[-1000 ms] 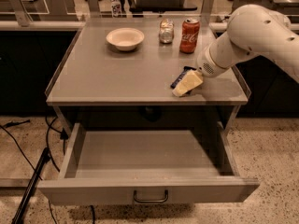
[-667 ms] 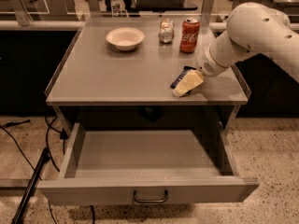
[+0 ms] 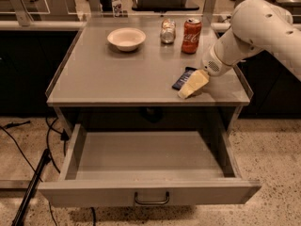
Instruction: Place rxbar blueberry into top drawer
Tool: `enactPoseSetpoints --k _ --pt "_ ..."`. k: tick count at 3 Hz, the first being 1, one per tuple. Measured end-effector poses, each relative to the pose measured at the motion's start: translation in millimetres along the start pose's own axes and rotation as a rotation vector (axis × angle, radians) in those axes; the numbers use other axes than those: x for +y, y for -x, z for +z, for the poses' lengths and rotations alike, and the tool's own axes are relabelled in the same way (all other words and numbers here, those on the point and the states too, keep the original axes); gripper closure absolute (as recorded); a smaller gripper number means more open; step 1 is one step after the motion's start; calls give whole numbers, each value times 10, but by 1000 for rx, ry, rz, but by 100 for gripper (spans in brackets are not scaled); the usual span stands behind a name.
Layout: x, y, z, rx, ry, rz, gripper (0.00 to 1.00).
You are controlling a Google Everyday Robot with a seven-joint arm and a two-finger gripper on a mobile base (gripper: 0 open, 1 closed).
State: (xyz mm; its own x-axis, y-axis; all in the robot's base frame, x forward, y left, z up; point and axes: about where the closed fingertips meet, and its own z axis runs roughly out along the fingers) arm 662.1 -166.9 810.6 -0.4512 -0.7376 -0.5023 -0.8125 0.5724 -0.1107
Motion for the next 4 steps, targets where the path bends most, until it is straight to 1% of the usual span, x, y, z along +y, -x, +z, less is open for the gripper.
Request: enactPoseSetpoints --k 1,2,3,4 --pt "-20 -44 8 21 51 20 20" --pt "-28 -10 -51 21 51 20 39" --pt "-37 32 -123 21 51 20 61" --pt "-41 48 -151 21 51 20 86"
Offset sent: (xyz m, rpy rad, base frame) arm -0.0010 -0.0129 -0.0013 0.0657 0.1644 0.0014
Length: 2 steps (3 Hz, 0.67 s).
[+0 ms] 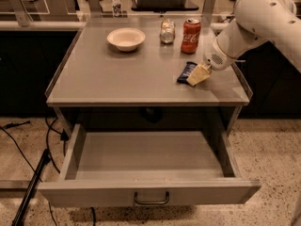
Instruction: Place rxbar blueberry into top drawer
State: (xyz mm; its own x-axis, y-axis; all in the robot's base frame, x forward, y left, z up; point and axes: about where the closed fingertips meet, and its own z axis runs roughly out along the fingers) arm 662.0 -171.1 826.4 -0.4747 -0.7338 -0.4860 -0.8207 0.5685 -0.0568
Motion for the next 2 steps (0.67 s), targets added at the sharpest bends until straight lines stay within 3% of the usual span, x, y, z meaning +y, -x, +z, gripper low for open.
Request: enactPoseSetpoints --k 1,2 --pt "23 -2 -170 -7 34 35 100" --pt "71 16 -556 -27 55 68 100"
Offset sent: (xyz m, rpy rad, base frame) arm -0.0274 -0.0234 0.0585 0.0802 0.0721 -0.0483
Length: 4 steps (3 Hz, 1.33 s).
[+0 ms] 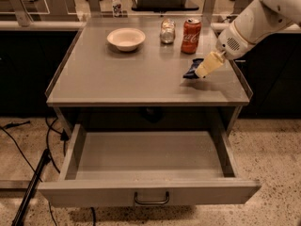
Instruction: Place rxbar blueberry into top drawer
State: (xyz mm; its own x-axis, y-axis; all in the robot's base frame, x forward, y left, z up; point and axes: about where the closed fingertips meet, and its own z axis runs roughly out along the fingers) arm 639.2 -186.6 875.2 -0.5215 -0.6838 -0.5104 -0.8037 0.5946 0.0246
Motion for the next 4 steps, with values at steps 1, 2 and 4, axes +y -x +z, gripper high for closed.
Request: enactPoseSetpoints --k 1,2,4 --pt "9 -39 35 -5 1 4 100" --pt "58 -317 307 -18 25 17 100" --pt "68 -332 334 -10 27 16 81"
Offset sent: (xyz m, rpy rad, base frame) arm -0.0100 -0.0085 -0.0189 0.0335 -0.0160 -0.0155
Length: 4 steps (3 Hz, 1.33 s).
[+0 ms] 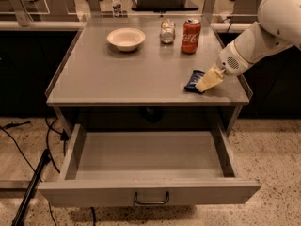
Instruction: Place rxbar blueberry into top drawer
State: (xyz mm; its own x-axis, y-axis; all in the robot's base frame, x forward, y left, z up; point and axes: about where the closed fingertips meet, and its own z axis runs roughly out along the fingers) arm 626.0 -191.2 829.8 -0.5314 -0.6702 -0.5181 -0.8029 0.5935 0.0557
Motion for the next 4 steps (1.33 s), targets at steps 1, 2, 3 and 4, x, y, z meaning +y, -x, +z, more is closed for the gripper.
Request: enactPoseSetpoints --k 1,2,3,4 --pt "14 9 -4 3 0 -5 59" --pt "38 34 -27 7 -2 -16 43" --pt "38 34 -26 7 -2 -16 45" --pt "41 36 -27 7 -1 -16 64"
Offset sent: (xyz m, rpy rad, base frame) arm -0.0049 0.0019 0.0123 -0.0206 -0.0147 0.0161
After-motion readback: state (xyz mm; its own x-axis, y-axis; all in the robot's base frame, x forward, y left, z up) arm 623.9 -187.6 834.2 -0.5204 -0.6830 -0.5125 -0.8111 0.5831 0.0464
